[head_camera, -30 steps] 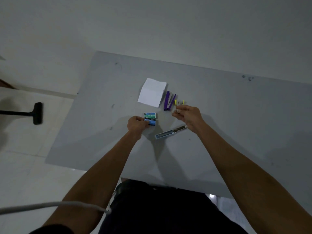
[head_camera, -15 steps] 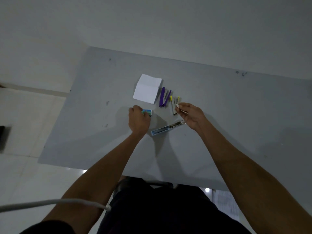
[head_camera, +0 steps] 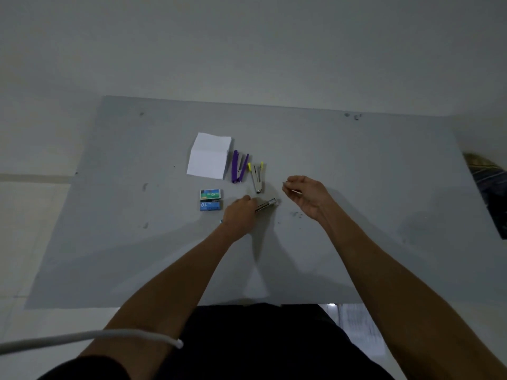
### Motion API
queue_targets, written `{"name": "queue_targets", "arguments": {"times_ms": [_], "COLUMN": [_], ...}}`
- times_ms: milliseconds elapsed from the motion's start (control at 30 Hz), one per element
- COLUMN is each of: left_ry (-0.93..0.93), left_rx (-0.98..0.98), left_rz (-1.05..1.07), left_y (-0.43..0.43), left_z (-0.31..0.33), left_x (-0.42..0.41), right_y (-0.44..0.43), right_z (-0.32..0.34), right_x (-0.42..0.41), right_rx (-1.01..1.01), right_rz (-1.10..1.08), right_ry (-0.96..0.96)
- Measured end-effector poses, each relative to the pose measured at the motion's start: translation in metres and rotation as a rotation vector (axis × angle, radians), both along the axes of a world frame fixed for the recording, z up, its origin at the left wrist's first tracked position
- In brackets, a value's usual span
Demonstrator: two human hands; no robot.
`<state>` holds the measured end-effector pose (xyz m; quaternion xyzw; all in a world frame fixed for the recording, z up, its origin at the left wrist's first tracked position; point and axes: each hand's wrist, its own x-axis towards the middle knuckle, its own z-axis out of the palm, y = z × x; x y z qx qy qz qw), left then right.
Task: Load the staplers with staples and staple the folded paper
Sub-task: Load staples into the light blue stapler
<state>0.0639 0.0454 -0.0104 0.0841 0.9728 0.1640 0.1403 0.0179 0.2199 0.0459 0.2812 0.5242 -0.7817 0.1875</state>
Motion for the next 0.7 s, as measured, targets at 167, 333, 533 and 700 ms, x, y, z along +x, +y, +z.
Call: {"name": "queue_targets", "arguments": {"times_ms": [167, 333, 533, 700], "left_ry": [-0.002, 0.057, 0.119, 0.116], "left_rx": [0.179, 0.319, 0.299, 0.248], "left_rz": [0.024, -0.041, -0.081, -0.104], "left_y": [-0.005, -0.012, -0.021, -0.028], "left_z": [0.016, 0.045, 0.073, 0.080], "left_x": [-0.008, -0.020, -0.032, -0.039], "right_y": [0.001, -0.011, -0.019, -0.024], "right_z": [-0.001, 0.002, 0.015, 0.021], "right_x": [0.001, -0.007, -0.024, -0.031], "right_rx": [0.150, 0.332, 0.460, 0.486], "right_rz": [0.090, 0.177, 0.293, 0.332], "right_ry": [0.050, 0.189, 0.321, 0.354]}}
